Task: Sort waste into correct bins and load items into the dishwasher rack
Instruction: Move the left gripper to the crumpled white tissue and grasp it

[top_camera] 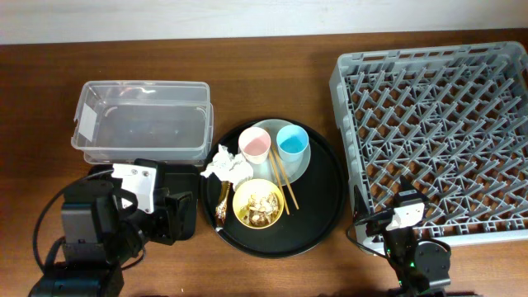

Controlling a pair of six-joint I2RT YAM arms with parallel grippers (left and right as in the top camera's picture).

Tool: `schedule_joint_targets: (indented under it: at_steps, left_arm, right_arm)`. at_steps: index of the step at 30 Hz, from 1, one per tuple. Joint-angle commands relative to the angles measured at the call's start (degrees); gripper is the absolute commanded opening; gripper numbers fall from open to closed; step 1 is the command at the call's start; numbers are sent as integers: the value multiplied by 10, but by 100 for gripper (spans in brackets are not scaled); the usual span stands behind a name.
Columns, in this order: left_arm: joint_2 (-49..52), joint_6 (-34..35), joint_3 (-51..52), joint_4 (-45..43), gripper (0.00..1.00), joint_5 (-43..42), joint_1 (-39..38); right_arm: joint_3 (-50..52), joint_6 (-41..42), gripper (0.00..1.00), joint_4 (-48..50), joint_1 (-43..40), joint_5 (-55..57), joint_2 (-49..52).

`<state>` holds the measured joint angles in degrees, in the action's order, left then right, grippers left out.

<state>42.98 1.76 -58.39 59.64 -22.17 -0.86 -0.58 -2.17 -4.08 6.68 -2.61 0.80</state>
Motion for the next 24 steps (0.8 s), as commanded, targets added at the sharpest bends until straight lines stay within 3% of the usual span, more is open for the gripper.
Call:
schedule_joint_targets:
  at_steps: [1,7,15,20,21,22,24]
  left_arm:
    - [-1,17,-7,-2,48,10,2]
    - [35,44,-7,-31,48,33,-49]
    - [165,104,-7,-87,49,205,-212]
    - [271,104,-7,-153,49,254,-244]
    - [296,104,-7,-162,50,255,-244]
    - [328,104,-7,-167,60,255,-244]
    - [371,104,-7,-168,66,254,-244]
  right_arm:
    - [3,-2,99,-2,-4,-1,-3]
    - [3,-2,99,-2,-4,-1,-3]
    - [3,-2,99,-2,-4,-1,-3]
    - [3,-2,99,-2,-4,-1,-3]
    - [3,-2,99,-2,-4,-1,-3]
    - [3,-2,99,-2,-4,-1,-3]
    - [3,-2,99,-2,-4,-1,-3]
